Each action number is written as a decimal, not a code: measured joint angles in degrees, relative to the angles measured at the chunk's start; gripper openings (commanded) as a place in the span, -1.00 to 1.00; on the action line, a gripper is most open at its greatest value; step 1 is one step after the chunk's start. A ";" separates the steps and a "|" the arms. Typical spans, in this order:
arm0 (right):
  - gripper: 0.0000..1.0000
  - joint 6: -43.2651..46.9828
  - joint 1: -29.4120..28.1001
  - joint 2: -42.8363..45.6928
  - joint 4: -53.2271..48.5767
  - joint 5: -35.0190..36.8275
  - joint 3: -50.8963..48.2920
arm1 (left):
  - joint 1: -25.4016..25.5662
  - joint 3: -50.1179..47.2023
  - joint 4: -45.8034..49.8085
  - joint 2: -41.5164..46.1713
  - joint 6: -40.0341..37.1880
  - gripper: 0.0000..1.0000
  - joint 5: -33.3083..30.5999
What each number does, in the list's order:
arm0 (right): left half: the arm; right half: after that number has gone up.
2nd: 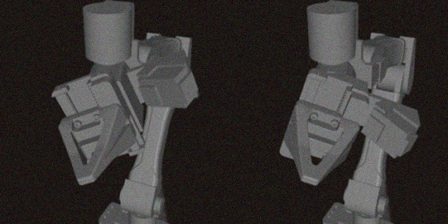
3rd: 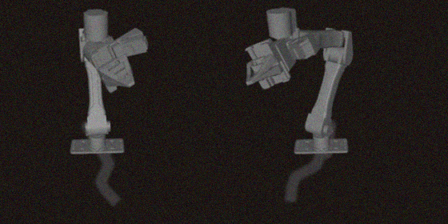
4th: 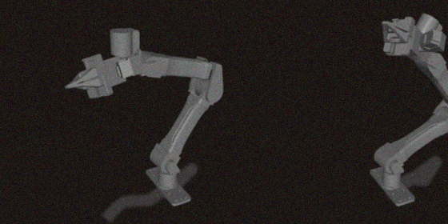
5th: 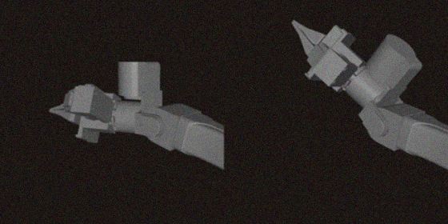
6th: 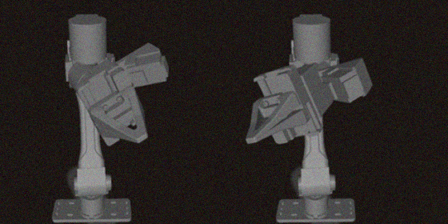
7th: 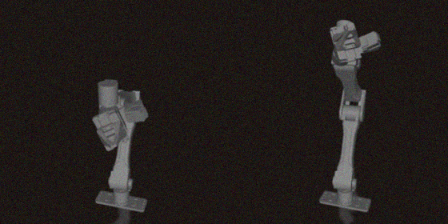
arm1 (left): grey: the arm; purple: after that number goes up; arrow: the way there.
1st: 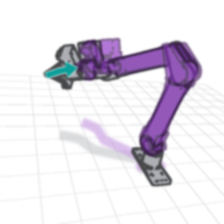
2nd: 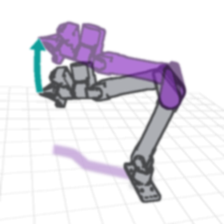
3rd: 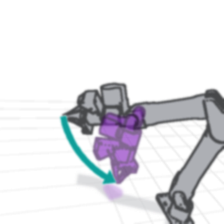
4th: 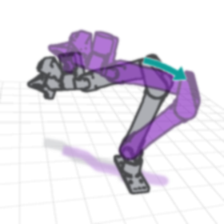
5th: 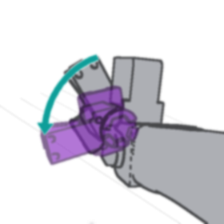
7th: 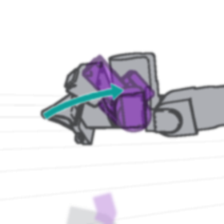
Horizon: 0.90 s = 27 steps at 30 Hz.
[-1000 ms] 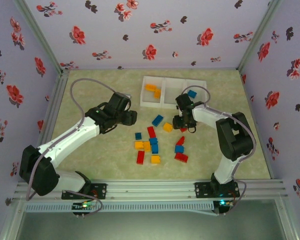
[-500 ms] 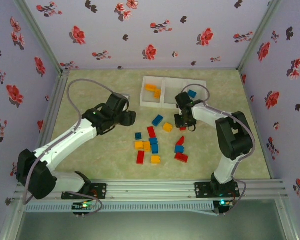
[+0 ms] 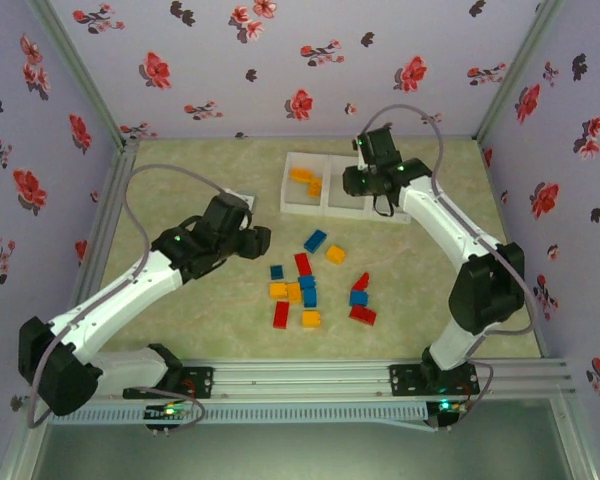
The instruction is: Sort the legos into containers by color
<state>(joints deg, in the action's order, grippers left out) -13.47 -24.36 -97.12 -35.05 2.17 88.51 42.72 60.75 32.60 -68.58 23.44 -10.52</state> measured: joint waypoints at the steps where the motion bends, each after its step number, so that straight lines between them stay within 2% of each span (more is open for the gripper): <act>1: -0.45 0.00 0.15 -1.64 0.17 0.07 1.79 | 0.48 -0.02 0.00 0.28 0.00 0.24 0.00; 11: -0.43 -0.07 1.60 -19.45 0.39 0.26 13.29 | 4.35 -1.95 -0.52 1.46 0.55 0.24 0.02; 13: -0.31 -0.13 1.75 -21.77 0.20 0.39 14.86 | 4.57 -2.23 -0.59 1.49 0.68 0.24 0.02; 16: 0.03 -0.81 1.88 -24.35 -0.90 0.39 17.90 | 4.66 -2.67 -0.68 1.70 0.74 0.24 0.00; 20: 0.20 -1.14 1.75 -24.15 -0.68 0.17 18.12 | 4.66 -2.91 -0.83 2.12 1.33 0.25 0.00; 27: 0.21 -1.07 -0.26 -12.83 0.42 1.77 5.84 | 4.66 -5.33 -1.11 2.99 2.19 0.24 -0.44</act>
<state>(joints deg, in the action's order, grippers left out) -14.55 -24.62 -109.95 -34.63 3.95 94.35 47.37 55.42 31.48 -65.58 25.63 -10.96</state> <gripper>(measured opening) 0.601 0.621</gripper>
